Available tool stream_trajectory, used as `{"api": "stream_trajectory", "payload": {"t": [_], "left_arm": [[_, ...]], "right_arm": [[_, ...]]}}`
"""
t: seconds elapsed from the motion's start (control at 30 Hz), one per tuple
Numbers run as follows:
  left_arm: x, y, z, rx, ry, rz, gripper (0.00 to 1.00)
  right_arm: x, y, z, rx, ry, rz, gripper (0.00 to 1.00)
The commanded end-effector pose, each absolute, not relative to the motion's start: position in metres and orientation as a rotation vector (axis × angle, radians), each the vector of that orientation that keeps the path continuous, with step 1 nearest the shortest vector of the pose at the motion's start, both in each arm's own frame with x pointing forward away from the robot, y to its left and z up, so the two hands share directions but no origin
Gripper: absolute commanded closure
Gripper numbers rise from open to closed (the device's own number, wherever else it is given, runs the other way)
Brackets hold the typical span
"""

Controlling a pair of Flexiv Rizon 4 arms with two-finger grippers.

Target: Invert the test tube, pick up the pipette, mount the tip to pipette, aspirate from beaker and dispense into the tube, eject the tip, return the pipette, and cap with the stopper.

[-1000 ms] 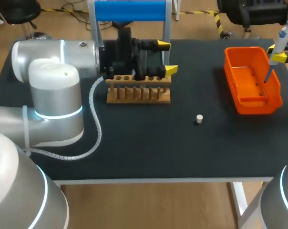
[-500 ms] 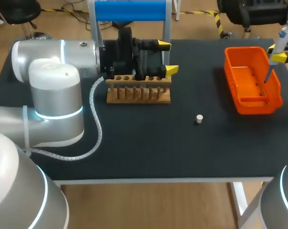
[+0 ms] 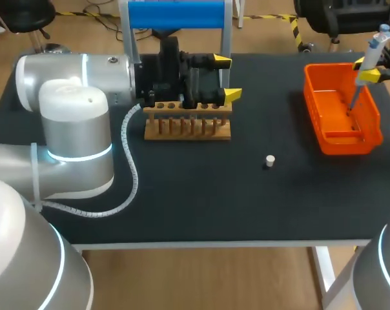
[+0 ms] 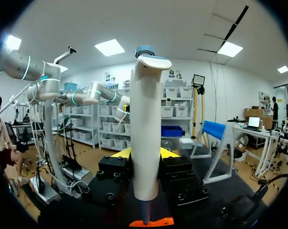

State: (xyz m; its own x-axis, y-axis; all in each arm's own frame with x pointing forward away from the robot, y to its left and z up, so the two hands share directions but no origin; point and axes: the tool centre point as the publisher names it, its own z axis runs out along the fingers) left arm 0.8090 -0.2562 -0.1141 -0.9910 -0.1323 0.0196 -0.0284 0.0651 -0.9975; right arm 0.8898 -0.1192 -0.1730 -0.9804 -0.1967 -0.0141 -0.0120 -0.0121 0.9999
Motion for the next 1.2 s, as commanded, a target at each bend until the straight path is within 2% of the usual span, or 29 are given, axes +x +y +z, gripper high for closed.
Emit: {"api": "stream_trajectory", "payload": {"t": [0.03, 0.5, 1.2], "left_arm": [[0.809, -0.258, -0.114, -0.173, 2.235, -2.088, 0.0], [0.809, -0.258, -0.114, -0.173, 2.235, -2.088, 0.0], [0.809, -0.258, -0.114, -0.173, 2.235, -2.088, 0.0]], "right_arm": [[0.862, -0.072, -0.156, 0.146, -2.198, -2.141, 1.0], [0.831, 0.046, -0.165, 0.155, -2.182, -2.093, 1.0], [0.809, 0.137, -0.144, 0.172, -2.154, -2.157, 1.0]]}}
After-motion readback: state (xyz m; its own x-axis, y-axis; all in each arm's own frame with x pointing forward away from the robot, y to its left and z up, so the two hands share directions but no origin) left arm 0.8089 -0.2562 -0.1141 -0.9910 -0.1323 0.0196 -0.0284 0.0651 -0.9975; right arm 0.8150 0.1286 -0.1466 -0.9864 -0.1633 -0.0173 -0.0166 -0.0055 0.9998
